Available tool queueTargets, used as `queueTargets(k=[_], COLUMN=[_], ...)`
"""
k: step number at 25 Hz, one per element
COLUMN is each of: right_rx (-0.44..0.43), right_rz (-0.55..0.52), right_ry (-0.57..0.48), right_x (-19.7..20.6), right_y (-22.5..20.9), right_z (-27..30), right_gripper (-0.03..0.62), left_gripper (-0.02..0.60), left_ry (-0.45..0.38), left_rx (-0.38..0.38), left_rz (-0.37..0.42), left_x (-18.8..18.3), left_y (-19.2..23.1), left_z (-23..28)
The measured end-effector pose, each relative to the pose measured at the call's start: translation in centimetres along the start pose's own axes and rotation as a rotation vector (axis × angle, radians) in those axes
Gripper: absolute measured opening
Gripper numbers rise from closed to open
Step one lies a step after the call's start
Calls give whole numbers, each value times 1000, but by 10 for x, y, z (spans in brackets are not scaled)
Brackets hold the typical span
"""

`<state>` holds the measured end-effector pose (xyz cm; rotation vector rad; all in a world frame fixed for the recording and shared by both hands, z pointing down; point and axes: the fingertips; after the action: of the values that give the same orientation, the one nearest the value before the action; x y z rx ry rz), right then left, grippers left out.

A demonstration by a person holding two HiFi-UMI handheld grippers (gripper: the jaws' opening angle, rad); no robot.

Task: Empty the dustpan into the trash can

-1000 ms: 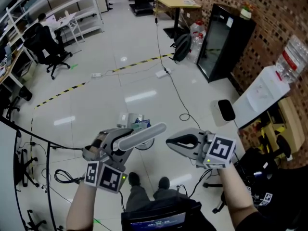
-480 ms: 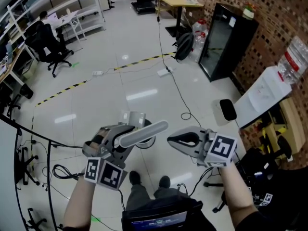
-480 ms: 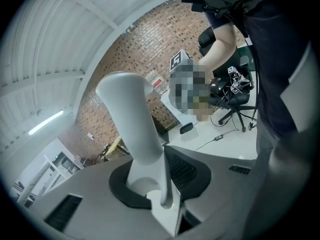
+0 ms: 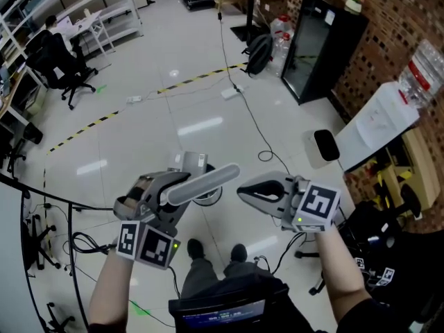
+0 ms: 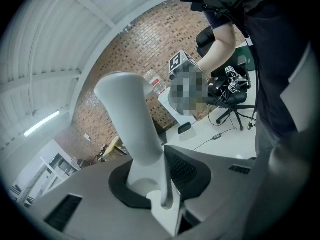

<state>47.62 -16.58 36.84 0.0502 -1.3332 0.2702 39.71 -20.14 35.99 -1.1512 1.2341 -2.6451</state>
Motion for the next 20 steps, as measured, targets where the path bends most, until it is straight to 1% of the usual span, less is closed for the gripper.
queueTargets(k=[15, 20], right_rx=[13, 25], right_rz=[19, 34], right_ry=[-1, -12], right_x=[5, 7], right_y=[-13, -15], right_z=[14, 13], right_gripper=[8, 8], left_gripper=[72, 72], left_ry=[-6, -5], left_rx=[38, 66], left_rz=[26, 53], left_x=[2, 0], left_y=[7, 6], left_z=[9, 14])
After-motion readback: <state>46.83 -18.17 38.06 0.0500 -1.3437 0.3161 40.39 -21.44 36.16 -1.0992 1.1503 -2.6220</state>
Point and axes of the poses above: the fingertips, and each gripper's own axes: z forward along the fingers, y to its left, x out of its underside, and after that the axes turned 2 degrees about -x, right-handed
